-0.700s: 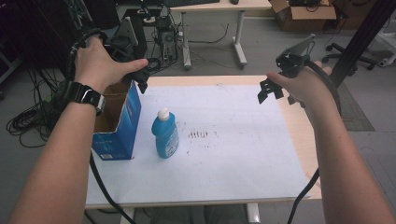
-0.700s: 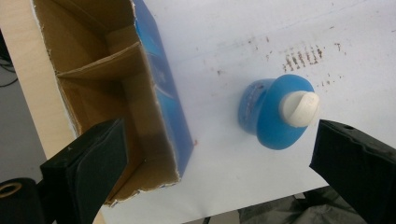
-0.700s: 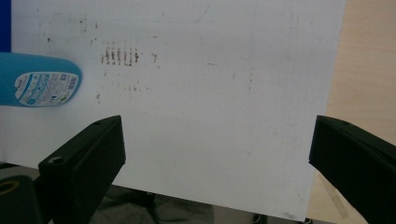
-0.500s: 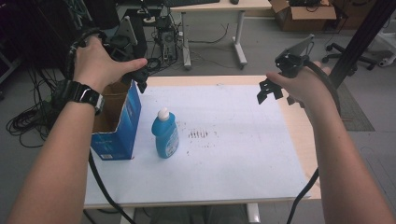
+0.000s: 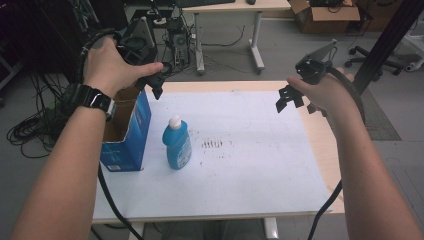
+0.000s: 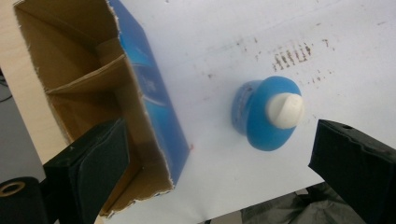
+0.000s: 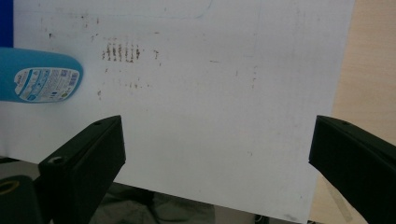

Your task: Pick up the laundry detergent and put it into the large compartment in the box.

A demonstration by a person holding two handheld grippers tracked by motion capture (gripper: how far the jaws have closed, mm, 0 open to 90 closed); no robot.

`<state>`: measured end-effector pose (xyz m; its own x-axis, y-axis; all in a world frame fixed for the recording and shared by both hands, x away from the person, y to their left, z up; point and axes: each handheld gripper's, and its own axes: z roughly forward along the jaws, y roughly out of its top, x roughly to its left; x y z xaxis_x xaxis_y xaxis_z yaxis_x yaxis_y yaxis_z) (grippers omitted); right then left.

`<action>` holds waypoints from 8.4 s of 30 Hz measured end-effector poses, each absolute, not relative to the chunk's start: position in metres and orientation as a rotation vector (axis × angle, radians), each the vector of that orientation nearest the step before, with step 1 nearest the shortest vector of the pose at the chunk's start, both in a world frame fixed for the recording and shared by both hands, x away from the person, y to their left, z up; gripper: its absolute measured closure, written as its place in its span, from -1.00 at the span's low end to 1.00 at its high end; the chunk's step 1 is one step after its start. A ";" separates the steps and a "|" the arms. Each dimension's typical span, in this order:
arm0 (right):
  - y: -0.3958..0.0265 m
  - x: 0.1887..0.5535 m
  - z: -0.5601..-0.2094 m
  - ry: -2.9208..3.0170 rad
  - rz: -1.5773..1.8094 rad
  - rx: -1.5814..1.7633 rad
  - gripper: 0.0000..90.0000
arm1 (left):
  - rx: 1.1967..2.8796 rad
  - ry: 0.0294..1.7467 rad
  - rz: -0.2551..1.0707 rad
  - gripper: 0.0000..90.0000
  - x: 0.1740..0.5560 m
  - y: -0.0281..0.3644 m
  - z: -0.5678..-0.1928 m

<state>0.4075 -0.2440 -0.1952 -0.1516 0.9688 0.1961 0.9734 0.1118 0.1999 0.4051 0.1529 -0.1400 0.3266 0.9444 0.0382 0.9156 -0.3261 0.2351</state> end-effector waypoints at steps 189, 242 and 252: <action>-0.257 0.412 -0.262 -2.284 -0.382 -1.986 -0.92 | 2.640 1.697 0.076 -0.19 0.418 0.085 -0.292; -0.256 0.408 -0.244 -2.304 -0.415 -1.954 -0.92 | 2.615 1.644 0.120 -0.18 0.411 0.097 -0.142; -0.258 0.411 -0.240 -2.299 -0.426 -1.954 -0.92 | 2.581 1.670 0.133 -0.18 0.415 0.110 -0.111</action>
